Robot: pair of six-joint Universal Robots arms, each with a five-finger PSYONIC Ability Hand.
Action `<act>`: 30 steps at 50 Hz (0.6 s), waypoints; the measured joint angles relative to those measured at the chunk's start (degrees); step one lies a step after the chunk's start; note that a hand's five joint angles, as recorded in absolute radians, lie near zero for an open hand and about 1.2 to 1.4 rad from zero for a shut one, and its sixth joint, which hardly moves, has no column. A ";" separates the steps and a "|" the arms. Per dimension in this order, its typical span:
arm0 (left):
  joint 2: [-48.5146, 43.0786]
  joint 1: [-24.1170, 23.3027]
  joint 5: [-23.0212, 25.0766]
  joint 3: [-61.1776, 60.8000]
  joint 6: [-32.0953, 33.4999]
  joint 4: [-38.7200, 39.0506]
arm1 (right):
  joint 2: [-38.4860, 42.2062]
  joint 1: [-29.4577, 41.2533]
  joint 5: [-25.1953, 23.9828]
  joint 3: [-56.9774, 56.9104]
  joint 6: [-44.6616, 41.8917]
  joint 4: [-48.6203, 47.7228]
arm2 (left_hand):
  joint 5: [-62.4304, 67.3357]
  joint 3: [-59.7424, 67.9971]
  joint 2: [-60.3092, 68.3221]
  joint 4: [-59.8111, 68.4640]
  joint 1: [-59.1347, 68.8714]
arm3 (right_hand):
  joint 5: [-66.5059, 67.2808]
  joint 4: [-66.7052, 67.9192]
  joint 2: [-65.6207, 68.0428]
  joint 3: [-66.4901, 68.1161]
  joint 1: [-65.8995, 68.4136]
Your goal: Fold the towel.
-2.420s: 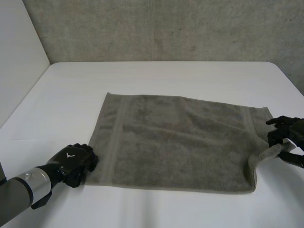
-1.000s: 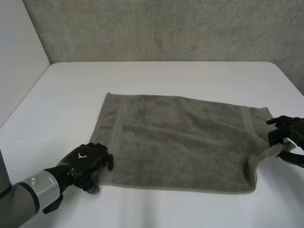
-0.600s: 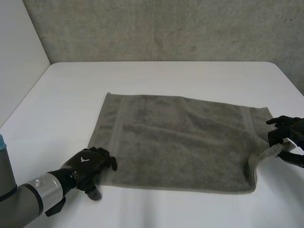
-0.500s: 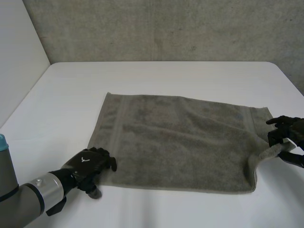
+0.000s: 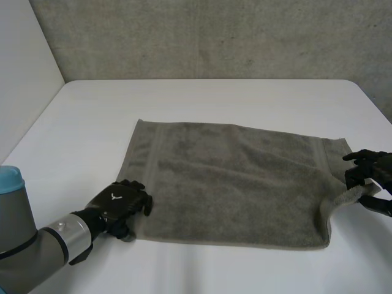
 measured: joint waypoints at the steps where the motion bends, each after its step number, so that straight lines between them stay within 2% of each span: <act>1: -0.30 -0.16 -0.04 0.01 0.01 0.10 | 0.00 -0.03 0.00 0.00 0.00 0.00 | 0.02 0.00 0.02 0.00 0.00 | 0.00 0.00 0.00 0.00 0.00; 9: -1.25 -0.94 -0.05 -0.30 0.06 0.07 | 0.01 -0.10 0.00 0.00 0.00 0.00 | 0.29 0.00 0.39 0.00 0.50 | 0.00 0.00 0.00 0.00 0.00; 23: -1.16 -1.15 -0.02 0.44 0.06 0.29 | 0.01 -0.01 0.00 0.10 0.00 0.00 | 21.00 0.00 21.18 0.00 20.78 | 0.00 0.00 0.00 0.00 0.00; 30: -1.54 -1.87 -0.02 1.27 0.05 0.59 | 0.01 -0.02 0.00 0.22 0.00 0.00 | 22.66 0.00 22.50 0.00 22.14 | 0.00 0.00 0.00 0.00 0.00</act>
